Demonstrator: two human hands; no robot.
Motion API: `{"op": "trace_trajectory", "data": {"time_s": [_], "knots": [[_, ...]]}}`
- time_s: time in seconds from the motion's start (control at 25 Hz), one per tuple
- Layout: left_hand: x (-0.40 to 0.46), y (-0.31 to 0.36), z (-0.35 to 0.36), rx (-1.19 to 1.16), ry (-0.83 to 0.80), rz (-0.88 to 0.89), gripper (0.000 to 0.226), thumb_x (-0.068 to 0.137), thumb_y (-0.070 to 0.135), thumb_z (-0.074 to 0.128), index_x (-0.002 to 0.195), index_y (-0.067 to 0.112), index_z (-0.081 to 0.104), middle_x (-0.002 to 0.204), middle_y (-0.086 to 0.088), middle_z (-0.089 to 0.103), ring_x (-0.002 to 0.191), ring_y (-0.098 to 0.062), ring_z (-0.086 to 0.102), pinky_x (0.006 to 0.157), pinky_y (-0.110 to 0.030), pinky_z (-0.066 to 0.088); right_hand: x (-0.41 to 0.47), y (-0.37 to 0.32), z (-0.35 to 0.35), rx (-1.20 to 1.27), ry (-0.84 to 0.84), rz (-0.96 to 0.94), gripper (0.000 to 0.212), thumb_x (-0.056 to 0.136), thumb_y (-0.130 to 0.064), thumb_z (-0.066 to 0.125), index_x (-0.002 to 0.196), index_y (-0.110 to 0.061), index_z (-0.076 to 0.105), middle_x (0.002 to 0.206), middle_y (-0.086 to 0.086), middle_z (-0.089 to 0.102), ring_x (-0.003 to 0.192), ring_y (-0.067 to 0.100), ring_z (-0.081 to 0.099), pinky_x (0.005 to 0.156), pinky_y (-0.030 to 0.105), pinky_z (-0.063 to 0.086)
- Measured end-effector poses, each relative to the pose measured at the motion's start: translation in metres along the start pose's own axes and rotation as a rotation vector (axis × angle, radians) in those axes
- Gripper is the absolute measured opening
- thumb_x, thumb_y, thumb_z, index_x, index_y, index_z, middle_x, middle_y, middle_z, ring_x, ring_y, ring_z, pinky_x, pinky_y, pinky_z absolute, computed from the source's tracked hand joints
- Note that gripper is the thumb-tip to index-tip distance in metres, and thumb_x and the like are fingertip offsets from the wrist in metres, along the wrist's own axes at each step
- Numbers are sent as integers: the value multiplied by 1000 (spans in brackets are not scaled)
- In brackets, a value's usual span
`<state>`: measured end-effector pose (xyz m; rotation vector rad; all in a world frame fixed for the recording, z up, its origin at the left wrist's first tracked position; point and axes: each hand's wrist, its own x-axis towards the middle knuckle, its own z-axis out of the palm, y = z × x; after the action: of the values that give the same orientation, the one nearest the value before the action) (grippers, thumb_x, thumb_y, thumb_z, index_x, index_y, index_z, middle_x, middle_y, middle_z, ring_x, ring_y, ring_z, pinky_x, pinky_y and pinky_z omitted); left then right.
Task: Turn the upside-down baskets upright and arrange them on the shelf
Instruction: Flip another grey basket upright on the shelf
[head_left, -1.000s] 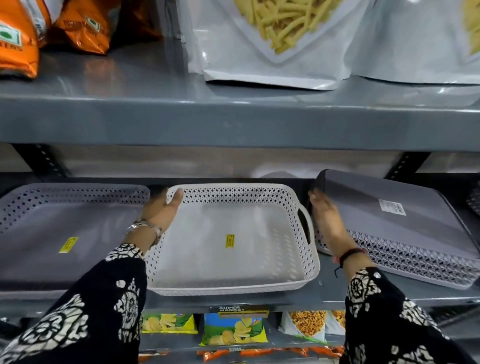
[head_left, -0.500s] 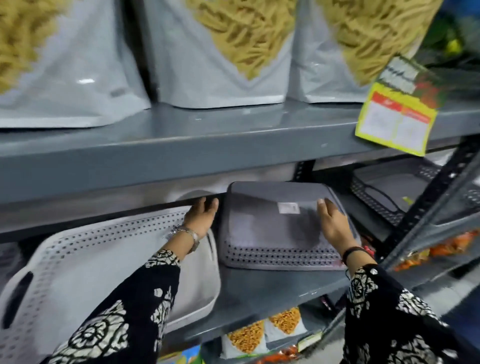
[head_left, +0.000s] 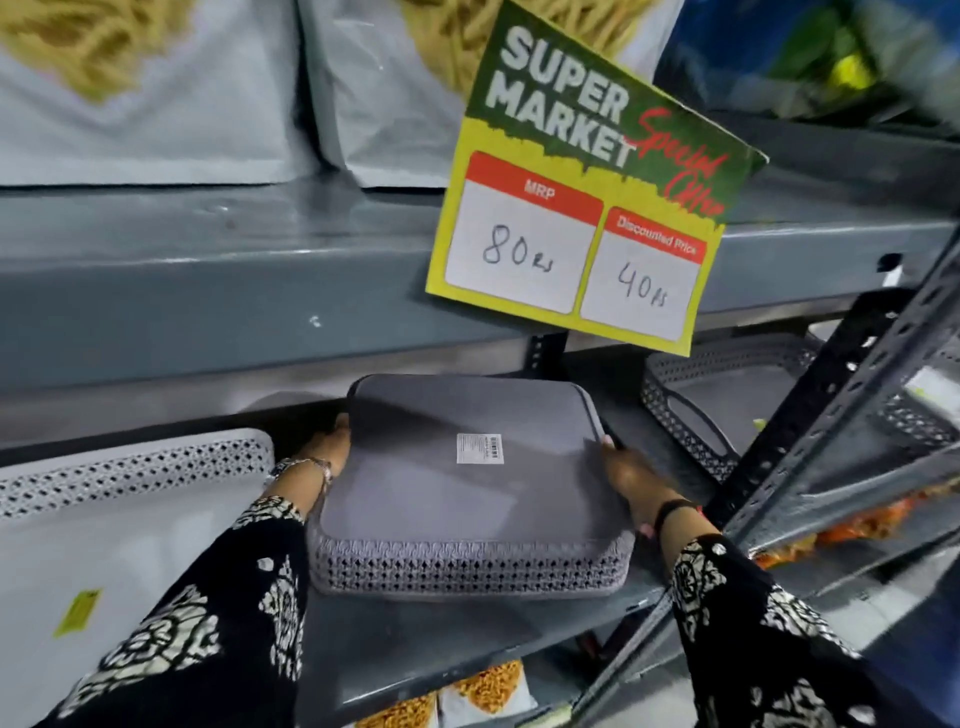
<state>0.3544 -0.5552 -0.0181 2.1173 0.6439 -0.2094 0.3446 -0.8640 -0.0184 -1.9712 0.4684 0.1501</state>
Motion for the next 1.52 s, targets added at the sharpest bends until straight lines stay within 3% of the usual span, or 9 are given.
{"op": "trace_trajectory", "data": {"time_s": [0.16,0.32,0.4,0.48,0.6,0.68,0.8,1.08,1.52], "knots": [[-10,6,1,-164,55,-45,57,99,35,23,133,-7,42,143,-26,41,131,-36,41,111,-37,33,3,0,-4,73,122,-55,45,97,-31,34,126,-1,49,132,18,51,122,31,45,95,31,35],[-24,14,-9,-922,146,180,54,96,44,31,137,10,41,133,-16,55,123,-31,50,105,-47,41,1,-14,-19,403,93,-267,34,98,-28,28,120,-15,51,118,11,60,104,18,51,79,13,44],[-30,15,-23,-1198,106,167,57,94,53,27,118,15,62,96,-8,74,99,-25,64,84,-36,53,2,-20,-25,545,48,-293,45,97,-38,24,126,-15,49,126,12,57,94,14,56,85,17,47],[-37,11,-33,-1100,18,126,69,91,60,21,81,22,78,73,1,79,70,-19,71,63,-26,56,-2,-16,-31,794,-89,-157,61,90,-59,23,116,-19,61,120,10,65,91,15,61,94,34,44],[-44,0,-36,-779,-85,-16,59,93,52,32,136,13,44,141,-11,48,118,-25,56,99,-34,44,-11,-2,-35,873,-286,-59,69,83,-69,24,96,-22,73,98,9,74,91,25,69,85,43,49],[-43,-10,-32,-634,-128,-52,47,97,28,41,137,5,34,138,-9,45,130,-24,41,108,-34,33,-17,6,-32,779,-347,-32,54,88,-56,31,112,-20,64,113,14,65,104,30,61,95,44,44],[-43,-16,-26,-380,-11,-37,10,97,4,37,102,8,45,102,-10,51,98,-21,52,83,-32,43,-17,5,-32,626,-227,72,31,91,-27,45,109,-8,61,100,19,61,82,28,58,81,37,46],[-47,-32,-8,-110,64,-23,42,89,-2,40,131,-7,38,128,-33,50,115,-45,51,98,-52,46,-7,26,-26,49,-27,41,30,94,-11,38,116,-6,58,128,20,56,116,36,51,99,43,42],[-85,-31,-1,225,143,203,68,86,-8,40,146,0,9,151,-24,22,138,-36,27,115,-40,30,-20,19,-19,-258,201,-65,38,93,-13,42,129,-5,44,133,24,51,119,39,49,97,41,40]]}}
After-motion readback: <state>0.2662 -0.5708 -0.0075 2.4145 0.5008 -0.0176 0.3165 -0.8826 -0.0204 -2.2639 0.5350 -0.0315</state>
